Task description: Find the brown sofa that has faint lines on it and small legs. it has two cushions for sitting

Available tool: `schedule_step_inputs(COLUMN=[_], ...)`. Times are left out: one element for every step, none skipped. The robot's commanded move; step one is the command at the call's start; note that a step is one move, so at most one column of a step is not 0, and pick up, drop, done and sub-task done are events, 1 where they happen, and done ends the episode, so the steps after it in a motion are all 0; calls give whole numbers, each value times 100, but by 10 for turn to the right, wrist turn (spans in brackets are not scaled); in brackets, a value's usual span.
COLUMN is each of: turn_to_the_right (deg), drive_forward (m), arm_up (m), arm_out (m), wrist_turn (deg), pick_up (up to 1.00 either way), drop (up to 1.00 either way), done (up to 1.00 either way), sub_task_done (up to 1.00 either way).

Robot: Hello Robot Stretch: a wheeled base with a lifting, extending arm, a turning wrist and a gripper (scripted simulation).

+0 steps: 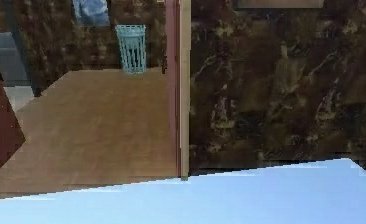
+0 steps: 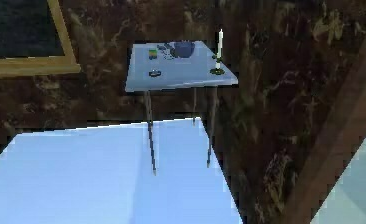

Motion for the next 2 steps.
schedule_step_inputs(turn_to_the_right=[-240, 0], drive_forward=[0, 5], arm_up=[0, 0], arm_out=[0, 0], wrist_turn=[0, 0], pick_up=[0, 0], drop=[0, 0], done=[0, 0], sub_task_done=[0, 0])
